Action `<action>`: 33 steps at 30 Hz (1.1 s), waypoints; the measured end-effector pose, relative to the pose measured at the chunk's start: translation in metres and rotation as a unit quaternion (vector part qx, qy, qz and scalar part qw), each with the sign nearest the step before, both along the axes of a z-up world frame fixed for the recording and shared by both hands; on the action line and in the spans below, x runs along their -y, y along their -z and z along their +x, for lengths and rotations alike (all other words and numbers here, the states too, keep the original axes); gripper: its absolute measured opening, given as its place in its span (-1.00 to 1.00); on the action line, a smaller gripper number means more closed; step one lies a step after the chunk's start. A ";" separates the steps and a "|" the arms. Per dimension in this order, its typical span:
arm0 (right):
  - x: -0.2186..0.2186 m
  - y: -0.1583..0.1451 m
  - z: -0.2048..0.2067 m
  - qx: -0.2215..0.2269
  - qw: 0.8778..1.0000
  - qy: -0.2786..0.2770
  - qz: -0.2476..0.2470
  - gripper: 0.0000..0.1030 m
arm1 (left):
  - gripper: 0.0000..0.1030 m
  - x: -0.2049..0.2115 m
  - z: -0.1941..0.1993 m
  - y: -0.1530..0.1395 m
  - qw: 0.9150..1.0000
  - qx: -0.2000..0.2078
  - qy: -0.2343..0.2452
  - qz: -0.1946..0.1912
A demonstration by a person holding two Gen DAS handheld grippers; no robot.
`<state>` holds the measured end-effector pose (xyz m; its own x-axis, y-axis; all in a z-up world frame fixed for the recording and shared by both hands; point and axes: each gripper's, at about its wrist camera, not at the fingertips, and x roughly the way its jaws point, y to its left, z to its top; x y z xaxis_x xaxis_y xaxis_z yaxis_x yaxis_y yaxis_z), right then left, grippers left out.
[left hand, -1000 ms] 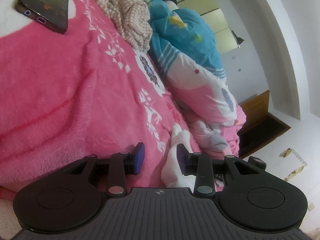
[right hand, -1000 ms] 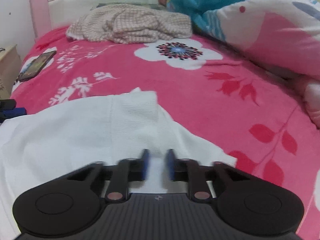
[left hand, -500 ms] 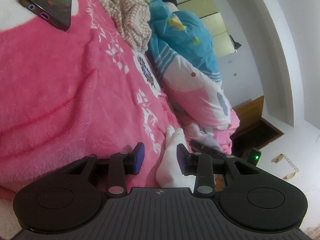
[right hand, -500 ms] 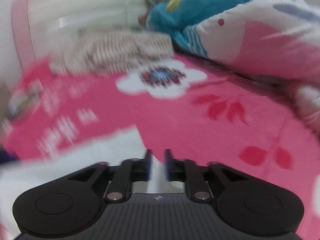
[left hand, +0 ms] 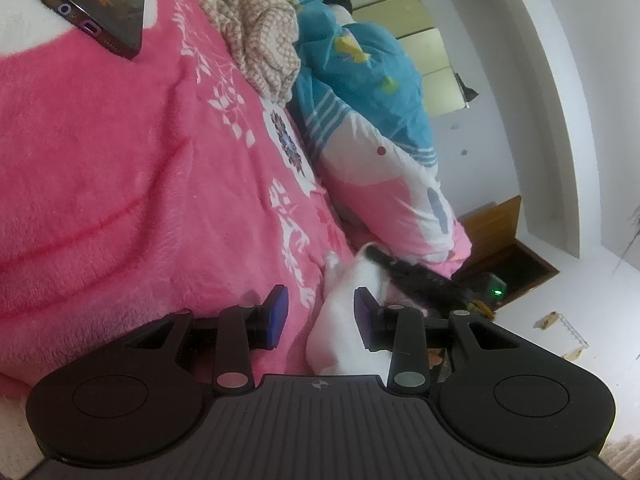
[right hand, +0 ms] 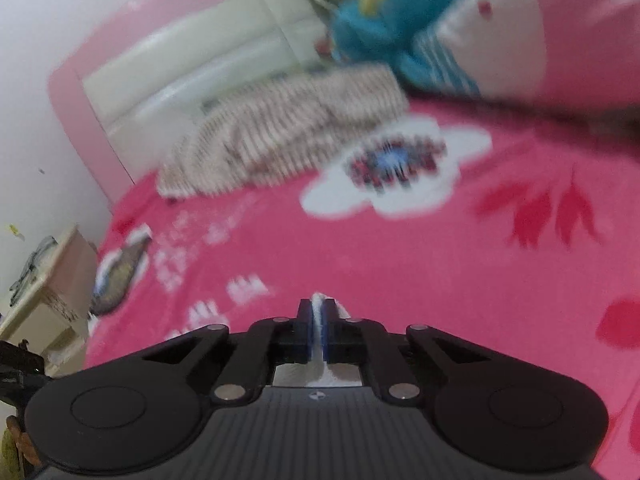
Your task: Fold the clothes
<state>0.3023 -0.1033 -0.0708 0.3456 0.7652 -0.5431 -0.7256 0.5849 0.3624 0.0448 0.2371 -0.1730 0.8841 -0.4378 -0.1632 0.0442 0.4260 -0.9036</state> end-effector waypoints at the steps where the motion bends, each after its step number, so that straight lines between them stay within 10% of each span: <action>1: 0.001 -0.005 -0.002 0.012 1.000 0.002 0.009 -0.93 | -0.30 0.000 0.000 0.000 1.000 0.000 0.000 -0.001; 11: -0.025 0.039 0.028 -0.025 0.997 0.056 -0.045 -0.74 | -0.30 -0.001 0.001 0.000 1.000 0.001 0.001 -0.004; 18: 0.093 -0.050 -0.006 0.003 0.981 0.184 0.067 -0.60 | -0.30 -0.001 0.001 0.000 1.000 0.000 0.003 -0.002; 26: 0.222 -0.095 -0.142 0.075 0.942 0.318 -0.070 -0.59 | -0.23 0.021 -0.004 -0.029 0.997 0.010 -0.002 0.080; 33: 0.183 -0.027 -0.188 0.062 0.960 0.206 -0.179 -0.61 | -0.21 0.095 0.010 -0.068 0.970 0.051 0.079 0.223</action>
